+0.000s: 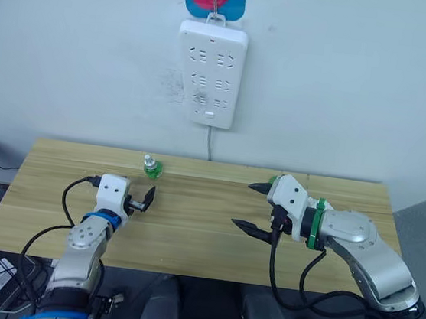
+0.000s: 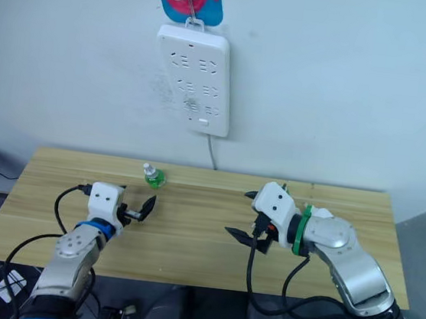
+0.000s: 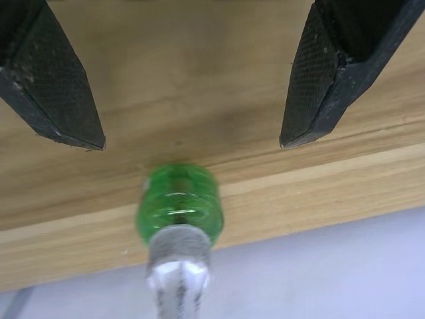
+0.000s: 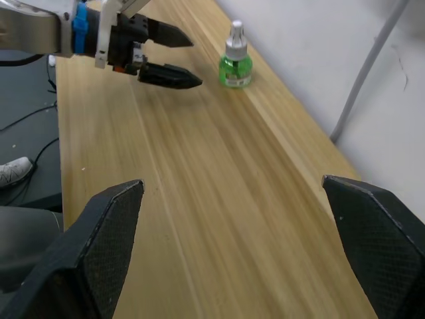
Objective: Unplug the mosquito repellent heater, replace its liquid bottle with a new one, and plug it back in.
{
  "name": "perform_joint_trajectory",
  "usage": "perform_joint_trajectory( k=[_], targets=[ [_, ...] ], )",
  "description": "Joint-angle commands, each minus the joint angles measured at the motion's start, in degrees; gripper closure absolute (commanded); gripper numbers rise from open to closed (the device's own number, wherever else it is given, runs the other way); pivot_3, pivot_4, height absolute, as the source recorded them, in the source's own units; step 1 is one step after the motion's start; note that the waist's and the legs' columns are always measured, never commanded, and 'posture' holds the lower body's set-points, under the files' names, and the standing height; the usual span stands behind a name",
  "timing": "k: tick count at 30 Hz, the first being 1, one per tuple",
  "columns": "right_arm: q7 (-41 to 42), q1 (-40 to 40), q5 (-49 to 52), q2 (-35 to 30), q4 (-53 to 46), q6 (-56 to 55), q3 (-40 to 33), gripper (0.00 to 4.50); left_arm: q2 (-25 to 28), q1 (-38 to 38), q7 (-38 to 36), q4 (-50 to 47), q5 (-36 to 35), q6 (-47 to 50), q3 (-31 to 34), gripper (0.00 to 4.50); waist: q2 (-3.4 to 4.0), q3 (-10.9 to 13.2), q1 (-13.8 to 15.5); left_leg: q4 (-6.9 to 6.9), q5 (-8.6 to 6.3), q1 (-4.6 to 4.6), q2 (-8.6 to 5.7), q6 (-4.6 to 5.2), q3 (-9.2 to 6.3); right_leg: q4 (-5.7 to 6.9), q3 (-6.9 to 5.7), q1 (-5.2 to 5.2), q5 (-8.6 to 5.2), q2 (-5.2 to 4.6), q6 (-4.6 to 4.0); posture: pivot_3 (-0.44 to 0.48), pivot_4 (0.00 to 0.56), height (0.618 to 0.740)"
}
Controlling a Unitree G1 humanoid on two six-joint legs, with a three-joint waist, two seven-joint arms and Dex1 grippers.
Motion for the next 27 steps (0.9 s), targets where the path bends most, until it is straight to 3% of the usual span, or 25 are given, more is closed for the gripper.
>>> perform_joint_trajectory(
  k=[1, 12, 20, 23, 27],
  targets=[
    [-1.3, 0.6, 2.0, 0.0, -5.1, 3.6, -0.4, 0.0, 0.0, -2.8, -0.9, 4.8, 0.0, -2.7, 0.2, 0.03, 0.0, 0.5, 0.0, 0.0, 0.0, -0.02, -0.01, 0.0, 0.01, -0.01, 0.01, -0.01, 0.0, 0.0, 0.0, -0.165, 0.421, 0.74],
    [-2.3, 2.0, 4.0, -1.1, -9.4, 8.0, -0.4, 0.0, -1.5, -13.2, -0.7, 19.4, -0.1, -8.0, 0.1, 0.03, -0.26, 1.9, -0.1, 0.01, 0.01, -0.01, -0.03, -0.02, 0.01, -0.02, 0.01, 0.0, 0.0, -0.02, 0.02, -0.177, 0.435, 0.74],
    [-3.1, 1.6, 5.3, -1.1, -9.4, 9.2, -0.6, 0.0, -1.4, -15.1, -1.9, 23.3, 0.8, -11.5, -0.6, 0.03, -0.26, 2.3, -0.1, 0.01, 0.03, -0.02, -0.03, -0.06, 0.0, -0.03, 0.01, 0.0, -0.01, -0.02, 0.03, -0.18, 0.439, 0.74],
    [-3.6, 1.6, 5.7, -1.0, -9.6, 9.7, -0.9, 0.0, -1.4, -14.8, -2.5, 23.6, 1.2, -12.7, -1.2, 0.6, -0.24, 2.4, -0.1, 0.0, 0.05, -0.02, -0.03, -0.1, 0.01, -0.03, 0.01, 0.0, 0.0, -0.02, 0.03, -0.184, 0.439, 0.74],
    [-3.9, 2.6, 6.6, -1.8, -11.0, 11.2, -2.1, 0.0, -2.0, -14.6, -2.1, 24.2, 2.2, -14.5, -2.1, 1.76, -0.23, 2.5, -0.1, -0.01, 0.1, -0.01, -0.03, -0.17, 0.01, -0.04, 0.02, 0.0, 0.0, -0.02, 0.05, -0.194, 0.444, 0.74]
  ],
)
